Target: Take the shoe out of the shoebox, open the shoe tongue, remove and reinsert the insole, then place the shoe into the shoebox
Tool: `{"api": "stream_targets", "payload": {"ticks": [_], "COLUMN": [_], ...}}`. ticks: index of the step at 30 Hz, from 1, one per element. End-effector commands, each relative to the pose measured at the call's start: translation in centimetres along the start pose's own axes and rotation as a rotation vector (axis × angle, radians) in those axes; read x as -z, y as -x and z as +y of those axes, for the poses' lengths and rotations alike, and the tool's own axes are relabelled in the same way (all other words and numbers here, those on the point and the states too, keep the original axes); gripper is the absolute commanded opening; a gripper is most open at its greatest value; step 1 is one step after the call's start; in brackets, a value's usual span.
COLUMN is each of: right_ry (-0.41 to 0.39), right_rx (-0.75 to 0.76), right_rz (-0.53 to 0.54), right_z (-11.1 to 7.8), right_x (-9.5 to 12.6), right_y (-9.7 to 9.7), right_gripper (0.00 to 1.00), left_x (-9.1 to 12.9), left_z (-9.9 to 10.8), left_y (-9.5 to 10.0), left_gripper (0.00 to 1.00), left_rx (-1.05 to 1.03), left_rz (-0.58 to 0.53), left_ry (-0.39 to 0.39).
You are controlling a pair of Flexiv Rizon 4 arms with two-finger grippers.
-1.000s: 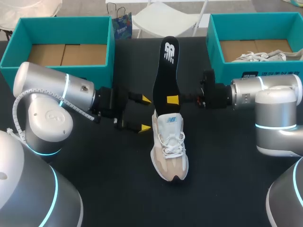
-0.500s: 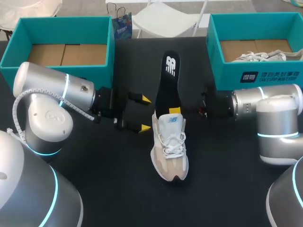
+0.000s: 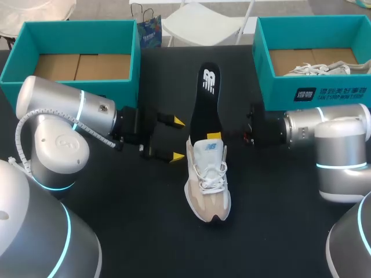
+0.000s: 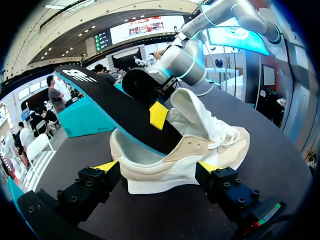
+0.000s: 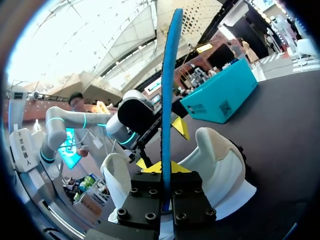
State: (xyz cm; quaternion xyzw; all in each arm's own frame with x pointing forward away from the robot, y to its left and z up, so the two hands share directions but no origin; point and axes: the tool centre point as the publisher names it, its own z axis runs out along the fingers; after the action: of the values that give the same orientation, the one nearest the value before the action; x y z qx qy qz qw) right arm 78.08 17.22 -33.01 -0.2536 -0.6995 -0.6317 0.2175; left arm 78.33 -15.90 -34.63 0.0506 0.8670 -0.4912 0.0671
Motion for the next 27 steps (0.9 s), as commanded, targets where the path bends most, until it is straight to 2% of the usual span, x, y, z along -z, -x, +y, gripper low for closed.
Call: {"api": "stream_targets", "payload": {"ticks": [1, 3, 4, 5, 6, 7, 8, 9, 11, 27], "right_ry": [-0.015, -0.054, 0.000, -0.029, -0.023, -0.025, -0.025, -0.053, -0.044, -0.044], "right_rx": [-0.007, 0.017, 0.081, -0.009, 0.046, 0.049, 0.049, 0.007, 0.018, 0.018], "right_rz": [0.012, -0.010, -0.029, 0.043, -0.016, -0.020, -0.020, 0.020, 0.015, 0.015], "right_z": [-0.4, 0.7, 2.2, 0.1, 1.7, 1.8, 1.8, 0.7, 0.6, 0.6], "right_x": [-0.3, 0.2, 1.6, 0.3, 1.7, 1.8, 1.8, 0.5, 0.0, 0.0], "right_y": [0.5, -0.3, -1.5, -0.4, -1.8, -1.9, -1.9, -1.0, -0.8, -0.8], "right_gripper": [0.00, 0.00, 0.00, 0.00, 0.00, 0.00, 0.00, 0.00, 0.00, 0.00], "left_x": [-0.1, -0.1, -0.1, -0.1, -0.1, -0.1, -0.1, -0.1, -0.1, -0.1], "left_z": [-0.1, -0.1, -0.1, -0.1, -0.1, -0.1, -0.1, -0.1, -0.1, -0.1], "left_y": [0.0, 0.0, 0.0, 0.0, 0.0, 0.0, 0.0, 0.0, 0.0, 0.0], "left_gripper": [1.00, 1.00, 1.00, 1.00, 1.00, 1.00, 1.00, 1.00, 1.00, 1.00], "left_rx": [-0.001, -0.001, -0.001, -0.001, -0.001, -0.001, -0.001, -0.001, -0.001, -0.001], "left_rz": [0.001, 0.001, 0.001, 0.001, 0.001, 0.001, 0.001, 0.001, 0.001, 0.001], "left_ry": [0.003, 0.003, 0.003, 0.003, 0.003, 0.003, 0.003, 0.003, 0.003, 0.003]}}
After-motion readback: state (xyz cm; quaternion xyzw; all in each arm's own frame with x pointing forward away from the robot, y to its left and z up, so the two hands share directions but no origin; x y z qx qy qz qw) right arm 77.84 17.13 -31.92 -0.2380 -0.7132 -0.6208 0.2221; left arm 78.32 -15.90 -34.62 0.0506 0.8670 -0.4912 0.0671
